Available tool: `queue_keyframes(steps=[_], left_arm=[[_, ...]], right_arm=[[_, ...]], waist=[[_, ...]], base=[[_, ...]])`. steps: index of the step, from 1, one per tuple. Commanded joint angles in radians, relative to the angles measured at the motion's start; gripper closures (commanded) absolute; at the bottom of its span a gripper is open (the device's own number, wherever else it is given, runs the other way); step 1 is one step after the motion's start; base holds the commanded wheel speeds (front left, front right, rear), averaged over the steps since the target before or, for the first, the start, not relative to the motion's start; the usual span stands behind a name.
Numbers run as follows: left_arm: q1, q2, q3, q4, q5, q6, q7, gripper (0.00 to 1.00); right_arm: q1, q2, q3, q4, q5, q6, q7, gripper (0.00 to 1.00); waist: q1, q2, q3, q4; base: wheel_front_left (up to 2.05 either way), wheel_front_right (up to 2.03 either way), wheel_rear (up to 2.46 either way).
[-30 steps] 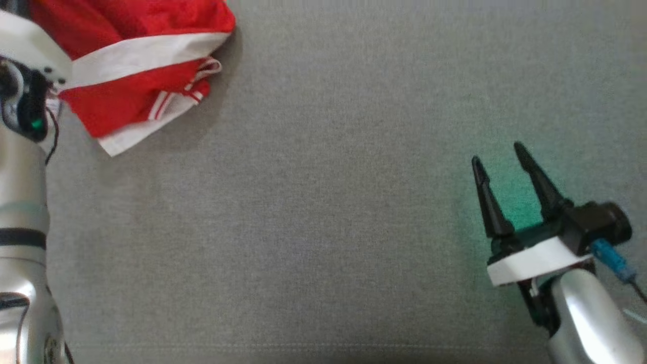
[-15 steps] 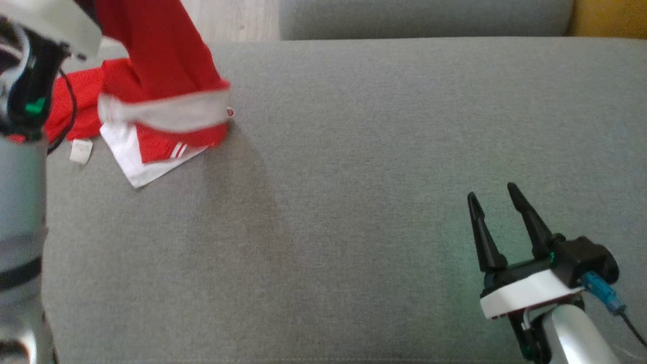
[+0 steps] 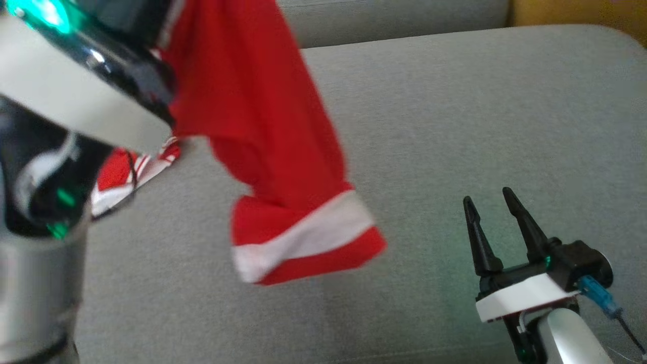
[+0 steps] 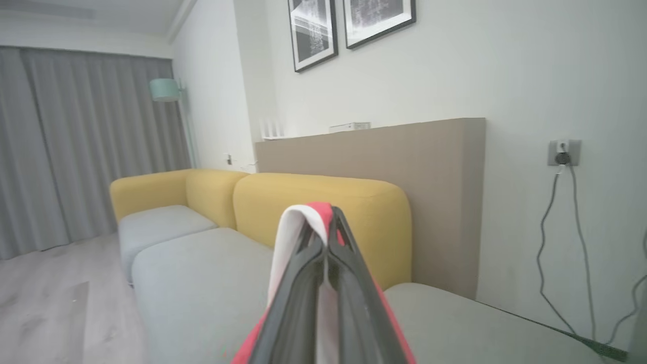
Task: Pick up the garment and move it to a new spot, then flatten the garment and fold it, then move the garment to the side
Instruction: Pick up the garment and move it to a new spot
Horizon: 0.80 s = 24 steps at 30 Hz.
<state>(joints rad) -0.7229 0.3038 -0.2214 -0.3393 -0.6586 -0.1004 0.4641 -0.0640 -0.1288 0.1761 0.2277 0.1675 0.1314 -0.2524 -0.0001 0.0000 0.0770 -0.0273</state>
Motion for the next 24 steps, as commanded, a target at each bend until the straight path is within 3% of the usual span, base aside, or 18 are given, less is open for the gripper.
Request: queue_keyframes(steps=[1,9,20,24], left_arm=[[0.002,0.018,0.019,-0.067,-0.025,0.011,0.024,1.0],[0.121,-0.025,-0.05,-0.092,-0.071,0.027,0.046,1.0],[0.157,-0.006,-0.024,0.095,0.022,0.06,-0.037,1.0],[0.167,-0.075,-0.059,0.206,0.008,0.054,-0.092,1.0]], right_arm=[[-0.01,0.007,0.011,-0.038,0.004,-0.001,-0.009,0.0],[-0.006,0.017,0.005,-0.044,0.005,-0.001,-0.009,0.0],[-0.008,0.029,0.007,-0.043,0.008,-0.001,-0.009,0.0],[-0.015,0.035,0.016,-0.038,0.01,-0.001,-0.009,0.0]], waist=[[0.0001,0.0,-0.001,-0.04],[0.0001,0.0,0.012,-0.117],[0.0001,0.0,0.025,-0.18],[0.0001,0.0,0.03,-0.183]], base=[[0.0,0.0,0.0],[0.0,0.0,0.0],[0.0,0.0,0.0],[0.0,0.0,0.0]])
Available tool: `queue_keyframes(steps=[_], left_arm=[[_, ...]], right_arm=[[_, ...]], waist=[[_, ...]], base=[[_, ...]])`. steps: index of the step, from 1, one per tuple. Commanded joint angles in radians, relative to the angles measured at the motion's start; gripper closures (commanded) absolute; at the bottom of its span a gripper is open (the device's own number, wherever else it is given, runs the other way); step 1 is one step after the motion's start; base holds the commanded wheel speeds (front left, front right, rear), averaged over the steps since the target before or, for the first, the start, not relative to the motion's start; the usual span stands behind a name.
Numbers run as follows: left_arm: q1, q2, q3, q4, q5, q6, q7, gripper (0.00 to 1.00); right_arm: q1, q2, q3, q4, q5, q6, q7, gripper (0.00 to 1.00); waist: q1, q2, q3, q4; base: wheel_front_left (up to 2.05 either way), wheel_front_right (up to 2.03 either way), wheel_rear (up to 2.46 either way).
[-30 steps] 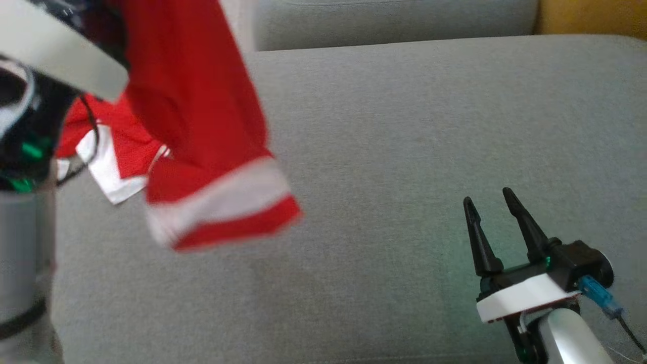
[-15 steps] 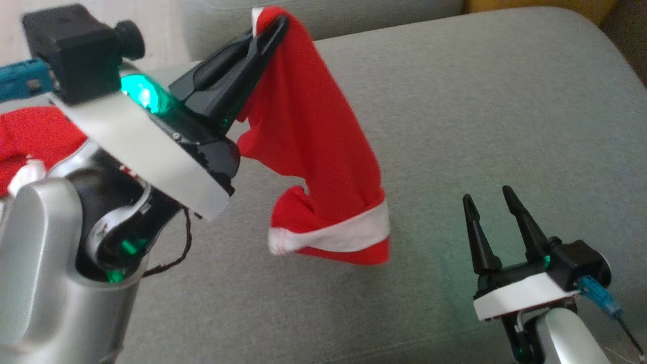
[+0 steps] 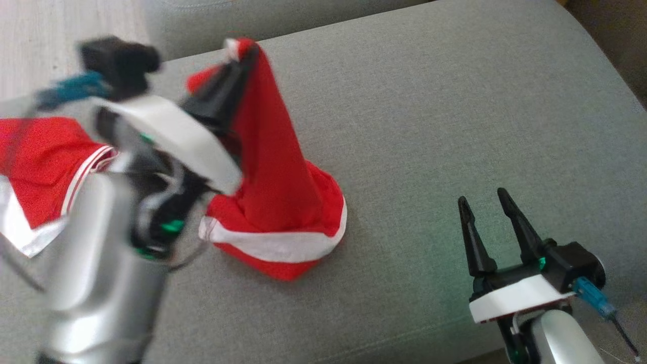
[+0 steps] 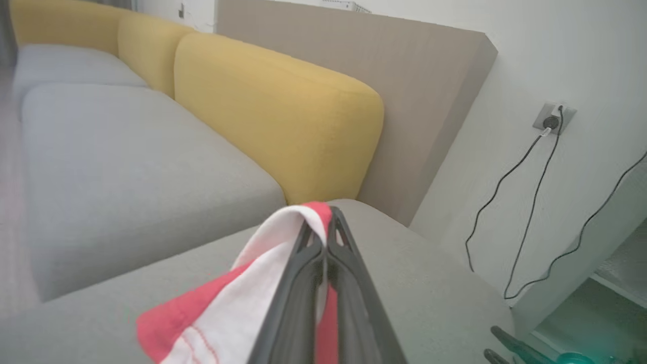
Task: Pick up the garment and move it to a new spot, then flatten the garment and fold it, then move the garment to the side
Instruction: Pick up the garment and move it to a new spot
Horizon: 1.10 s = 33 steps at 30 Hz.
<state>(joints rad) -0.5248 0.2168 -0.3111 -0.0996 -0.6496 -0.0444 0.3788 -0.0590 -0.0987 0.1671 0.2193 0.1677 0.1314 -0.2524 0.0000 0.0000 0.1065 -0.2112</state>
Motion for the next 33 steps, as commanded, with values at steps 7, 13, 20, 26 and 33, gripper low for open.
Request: queue_keyframes(steps=[7,13,20,26,33], left_arm=[[-0.077,-0.143,-0.11,0.194,0.006,-0.018,-0.134,1.0],[-0.1,-0.166,-0.284,0.413,-0.03,-0.019,-0.286,0.79],[-0.139,-0.166,-0.535,0.505,-0.2,0.045,-0.417,0.0],[-0.165,-0.166,-0.606,0.456,-0.304,0.086,-0.516,0.0],[-0.106,-0.122,-0.562,0.416,-0.254,0.182,-0.612,0.0]], right_arm=[[-0.046,0.009,0.044,-0.019,0.011,-0.001,-0.009,0.0],[-0.051,0.017,0.065,-0.011,0.018,-0.001,-0.009,0.0],[-0.046,0.018,0.067,-0.001,0.02,-0.001,-0.009,0.0],[-0.033,0.014,0.043,-0.007,0.017,-0.001,-0.009,0.0],[-0.013,0.017,0.018,-0.018,0.008,-0.001,-0.009,0.0]], waist=[[0.0,0.0,0.006,-0.008],[0.0,0.0,0.012,-0.027],[0.0,0.0,0.013,-0.038],[0.0,0.0,0.007,-0.019],[0.0,0.0,-0.017,0.01]], base=[[0.0,0.0,0.0],[0.0,0.0,0.0],[0.0,0.0,0.0],[0.0,0.0,0.0],[0.0,0.0,0.0]])
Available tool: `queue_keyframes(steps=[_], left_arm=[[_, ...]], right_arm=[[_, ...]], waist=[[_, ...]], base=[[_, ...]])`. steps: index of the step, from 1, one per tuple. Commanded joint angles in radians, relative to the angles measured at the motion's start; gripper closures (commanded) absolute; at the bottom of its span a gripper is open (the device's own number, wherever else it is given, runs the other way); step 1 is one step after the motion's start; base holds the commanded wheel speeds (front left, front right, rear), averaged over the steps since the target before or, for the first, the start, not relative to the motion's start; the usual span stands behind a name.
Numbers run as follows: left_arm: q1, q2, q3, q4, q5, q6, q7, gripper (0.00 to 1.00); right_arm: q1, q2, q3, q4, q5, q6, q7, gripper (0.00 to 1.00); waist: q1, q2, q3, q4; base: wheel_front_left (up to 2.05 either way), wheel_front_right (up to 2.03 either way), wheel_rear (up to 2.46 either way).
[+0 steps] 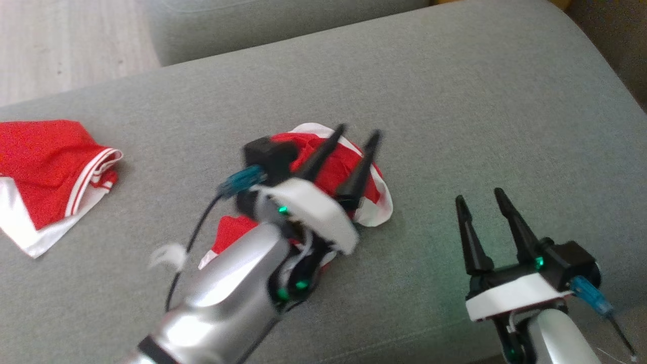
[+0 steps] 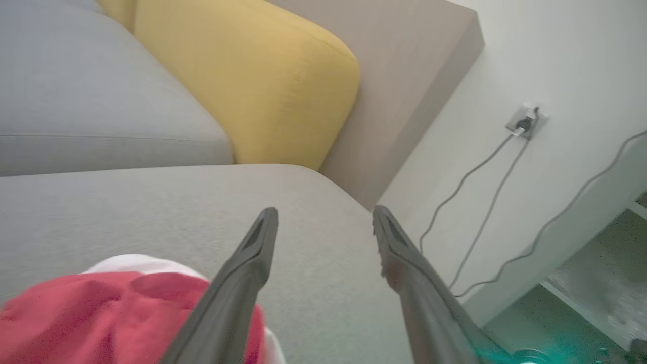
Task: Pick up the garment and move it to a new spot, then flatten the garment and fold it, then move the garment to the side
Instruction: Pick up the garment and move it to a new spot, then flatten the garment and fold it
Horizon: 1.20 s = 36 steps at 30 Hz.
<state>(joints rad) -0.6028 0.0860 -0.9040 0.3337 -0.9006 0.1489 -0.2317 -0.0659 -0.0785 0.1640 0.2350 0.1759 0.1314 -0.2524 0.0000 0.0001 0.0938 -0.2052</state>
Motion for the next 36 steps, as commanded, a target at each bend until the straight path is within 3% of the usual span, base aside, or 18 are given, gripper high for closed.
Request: queue_keyframes(steps=[1,6,9,15,25,36], left_arm=[[-0.008,0.028,0.043,-0.031,0.013,0.009,-0.01,0.0],[0.119,0.116,0.144,-0.124,0.099,0.108,-0.029,0.0],[0.21,0.152,0.231,-0.188,0.175,0.139,-0.029,0.0],[0.404,0.165,0.388,-0.227,0.302,0.149,-0.03,0.0],[0.638,0.091,0.612,-0.208,0.441,0.055,-0.03,0.0],[0.675,0.025,0.74,-0.178,0.583,-0.042,-0.03,0.0]], right_arm=[[0.0,-0.003,0.015,-0.037,-0.001,-0.001,-0.009,0.0],[0.034,-0.008,-0.017,-0.057,-0.01,-0.001,-0.009,0.0],[0.053,-0.014,-0.033,-0.068,-0.014,-0.001,-0.009,0.0],[0.078,-0.019,-0.05,-0.068,-0.023,-0.001,-0.009,0.0],[0.113,-0.009,-0.066,-0.064,-0.025,-0.001,-0.009,0.0],[0.117,-0.015,-0.06,-0.055,-0.023,-0.001,-0.009,0.0]], waist=[[0.0,-0.0001,-0.009,0.01],[0.0,-0.0001,-0.029,0.051],[0.0,-0.0001,-0.036,0.08],[0.0,-0.0001,-0.056,0.127],[0.0,-0.0001,-0.094,0.18],[0.0,-0.0001,-0.104,0.205]], base=[[0.0,0.0,0.0],[0.0,0.0,0.0],[0.0,0.0,0.0],[0.0,0.0,0.0],[0.0,0.0,0.0],[0.0,0.0,0.0]])
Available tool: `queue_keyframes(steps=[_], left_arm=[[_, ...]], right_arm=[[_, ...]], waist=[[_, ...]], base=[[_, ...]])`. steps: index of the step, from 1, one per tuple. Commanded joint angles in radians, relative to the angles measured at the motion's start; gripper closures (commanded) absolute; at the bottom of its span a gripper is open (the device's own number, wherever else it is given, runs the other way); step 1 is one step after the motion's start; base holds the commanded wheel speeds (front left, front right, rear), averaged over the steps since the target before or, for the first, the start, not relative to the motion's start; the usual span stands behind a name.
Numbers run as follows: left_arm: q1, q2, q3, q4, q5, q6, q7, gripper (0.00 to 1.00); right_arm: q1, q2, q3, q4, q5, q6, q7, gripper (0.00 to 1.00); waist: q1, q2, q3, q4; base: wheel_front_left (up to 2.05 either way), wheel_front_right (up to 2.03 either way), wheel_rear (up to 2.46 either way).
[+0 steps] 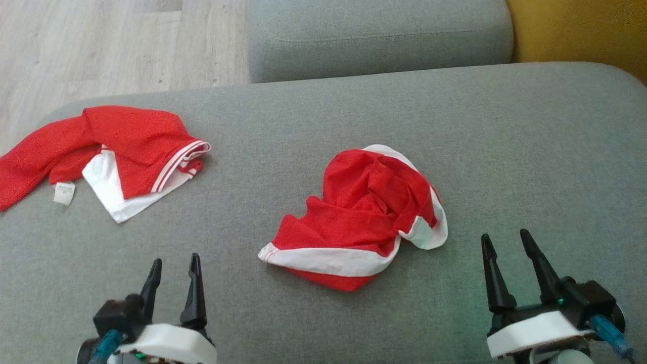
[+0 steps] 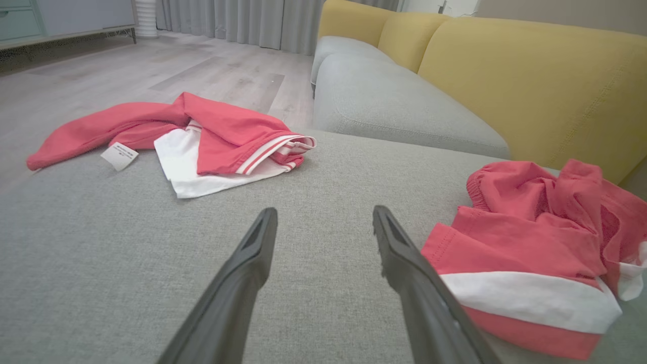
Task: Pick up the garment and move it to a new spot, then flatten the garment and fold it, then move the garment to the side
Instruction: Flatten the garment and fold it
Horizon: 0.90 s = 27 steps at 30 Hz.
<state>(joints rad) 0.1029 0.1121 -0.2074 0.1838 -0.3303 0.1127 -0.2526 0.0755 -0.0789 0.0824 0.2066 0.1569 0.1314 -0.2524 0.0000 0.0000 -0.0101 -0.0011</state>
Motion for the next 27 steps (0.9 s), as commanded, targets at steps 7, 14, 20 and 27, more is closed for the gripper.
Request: queue_keyframes(steps=[7,14,20,27], left_arm=[[-0.022,-0.014,0.072,-0.023,0.086,-0.027,-0.009,0.0],[-0.016,-0.022,0.098,-0.009,0.138,-0.055,-0.009,0.0],[-0.016,-0.031,0.116,0.003,0.16,-0.072,-0.009,0.0],[-0.094,-0.055,0.04,0.098,0.107,-0.146,0.007,0.0]], right_arm=[[-0.024,-0.015,0.025,-0.018,-0.006,-0.001,-0.009,0.0],[-0.027,-0.014,0.029,-0.012,-0.005,-0.001,-0.009,0.0],[-0.03,-0.016,0.033,-0.009,-0.004,-0.001,-0.009,0.0],[-0.042,-0.023,0.044,-0.006,-0.003,-0.001,-0.009,0.0]], waist=[[0.0,0.0,-0.007,0.011],[0.0,0.0,-0.011,0.02],[0.0,0.0,-0.01,0.021],[0.0,0.0,-0.001,0.017]], base=[[0.0,0.0,0.0],[0.0,0.0,0.0],[0.0,0.0,0.0],[0.0,0.0,0.0]])
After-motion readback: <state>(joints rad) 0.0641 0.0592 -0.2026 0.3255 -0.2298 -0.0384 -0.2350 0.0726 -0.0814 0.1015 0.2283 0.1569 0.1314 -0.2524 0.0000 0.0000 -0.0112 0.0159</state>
